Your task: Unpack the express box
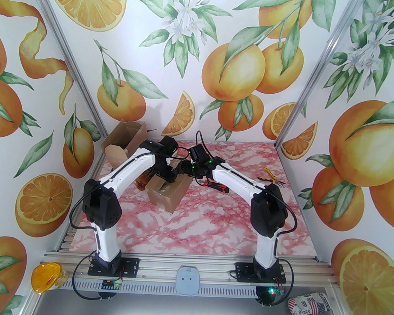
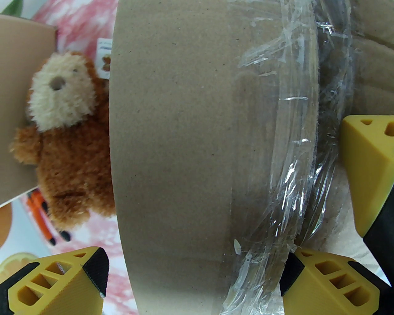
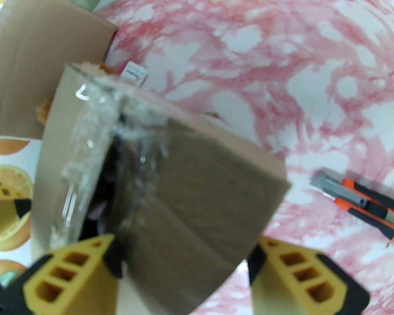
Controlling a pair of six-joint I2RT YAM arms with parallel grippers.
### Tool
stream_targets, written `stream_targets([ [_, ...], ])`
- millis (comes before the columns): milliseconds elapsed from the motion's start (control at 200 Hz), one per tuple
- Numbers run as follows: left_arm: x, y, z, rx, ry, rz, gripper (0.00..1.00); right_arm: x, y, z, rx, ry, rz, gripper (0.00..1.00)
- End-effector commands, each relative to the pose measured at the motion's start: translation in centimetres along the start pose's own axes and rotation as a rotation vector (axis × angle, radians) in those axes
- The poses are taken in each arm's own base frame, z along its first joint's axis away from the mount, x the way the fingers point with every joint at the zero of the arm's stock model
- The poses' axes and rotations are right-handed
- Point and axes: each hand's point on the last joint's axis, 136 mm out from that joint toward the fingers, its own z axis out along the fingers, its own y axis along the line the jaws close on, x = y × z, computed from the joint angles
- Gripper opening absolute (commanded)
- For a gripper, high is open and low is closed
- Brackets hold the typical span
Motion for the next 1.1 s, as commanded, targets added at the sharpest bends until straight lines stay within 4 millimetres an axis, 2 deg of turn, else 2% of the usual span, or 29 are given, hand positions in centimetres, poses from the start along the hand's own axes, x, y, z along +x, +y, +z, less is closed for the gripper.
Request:
stream_targets([
  [0, 2.4, 2.6, 1.9, -0.176, 0.164, 0.065, 0.86, 0.1, -0.4, 0.6, 0.066, 0.001, -0.064, 0.67],
  [45, 2.2, 3.1, 1.9, -0.17, 0.169, 0.061, 0.76, 0.2, -0.5, 0.6, 0.083, 0.001, -0.088, 0.65],
  [135, 1.9, 3.9, 2.2, -0.125, 0.182, 0.037, 0.46, 0.3, -1.2, 0.9, 0.118, 0.004, -0.121, 0.62],
  [280, 1.7, 6.0, 1.5, -0.113, 0.199, 0.012, 0.43, 0.4, -2.1, 1.2, 0.163, 0.01, -0.176, 0.56],
  [425, 1.0, 7.5, -0.3, 0.003, 0.118, -0.1, 0.19, 0.4, -3.1, 1.7, 0.214, 0.018, -0.219, 0.51],
  [535, 2.5, 9.4, -0.4, 0.042, 0.157, -0.132, 0.04, 0.7, -4.1, 2.2, 0.249, 0.038, -0.239, 0.5],
  [595, 2.6, 9.7, -0.6, 0.088, 0.133, -0.166, 0.0, 0.9, -4.4, 2.6, 0.255, 0.047, -0.244, 0.48],
  [690, 1.4, 8.8, -1.6, 0.232, 0.04, -0.244, 0.0, 1.1, -5.0, 3.1, 0.264, 0.062, -0.237, 0.46],
  [816, 0.5, 7.5, -2.5, 0.398, -0.016, -0.314, 0.0, 0.5, -5.5, 2.8, 0.268, 0.05, -0.215, 0.46],
  [871, -0.2, 7.3, -3.6, 0.481, -0.083, -0.355, 0.0, 0.1, -5.9, 2.5, 0.271, 0.044, -0.205, 0.46],
  [996, -1.1, 8.2, -5.8, 0.586, -0.192, -0.435, 0.0, 0.3, -6.9, 2.8, 0.297, 0.058, -0.223, 0.45],
  [1096, -0.8, 8.7, -6.1, 0.59, -0.198, -0.449, 0.0, 1.1, -7.5, 3.5, 0.306, 0.086, -0.225, 0.45],
])
